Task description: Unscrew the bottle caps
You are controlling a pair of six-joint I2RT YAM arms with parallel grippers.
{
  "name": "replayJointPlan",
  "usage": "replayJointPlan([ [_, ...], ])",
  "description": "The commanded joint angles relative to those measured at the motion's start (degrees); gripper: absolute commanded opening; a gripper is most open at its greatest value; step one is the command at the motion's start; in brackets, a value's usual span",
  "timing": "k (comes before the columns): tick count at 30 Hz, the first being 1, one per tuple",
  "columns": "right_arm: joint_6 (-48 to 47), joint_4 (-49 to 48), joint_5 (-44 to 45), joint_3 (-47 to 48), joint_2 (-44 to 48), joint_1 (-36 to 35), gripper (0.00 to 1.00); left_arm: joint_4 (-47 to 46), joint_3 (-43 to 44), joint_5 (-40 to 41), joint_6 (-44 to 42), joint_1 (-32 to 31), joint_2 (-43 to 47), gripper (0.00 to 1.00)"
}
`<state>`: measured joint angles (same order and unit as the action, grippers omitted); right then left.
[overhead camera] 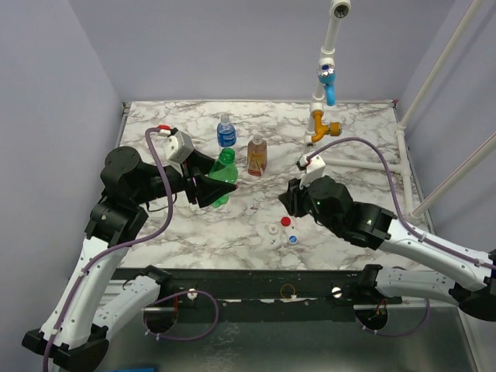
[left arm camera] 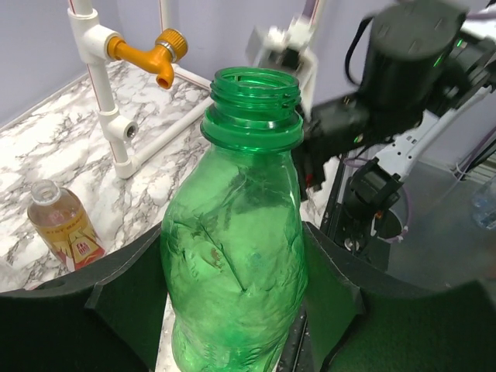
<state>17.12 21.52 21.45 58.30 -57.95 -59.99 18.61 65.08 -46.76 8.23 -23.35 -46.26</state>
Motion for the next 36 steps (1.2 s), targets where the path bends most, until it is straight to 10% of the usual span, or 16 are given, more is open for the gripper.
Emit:
replayJointPlan([
  [1, 15.4, 4.2, 15.0, -9.4, 2.2, 2.0, 0.03, -0.4, -0.1, 1.6, -0.8, 0.1, 0.6, 0.0],
  [20, 42.9, -2.6, 18.1, -27.5, -15.0, 6.7, 0.32, -0.3, -0.5, 2.0, -0.6, 0.2, 1.5, 0.0],
  [36, 35.5, -2.3, 12.1, -26.4, -0.6, 6.6, 0.62, -0.5, -1.2, 1.7, -0.6, 0.1, 1.4, 0.0],
])
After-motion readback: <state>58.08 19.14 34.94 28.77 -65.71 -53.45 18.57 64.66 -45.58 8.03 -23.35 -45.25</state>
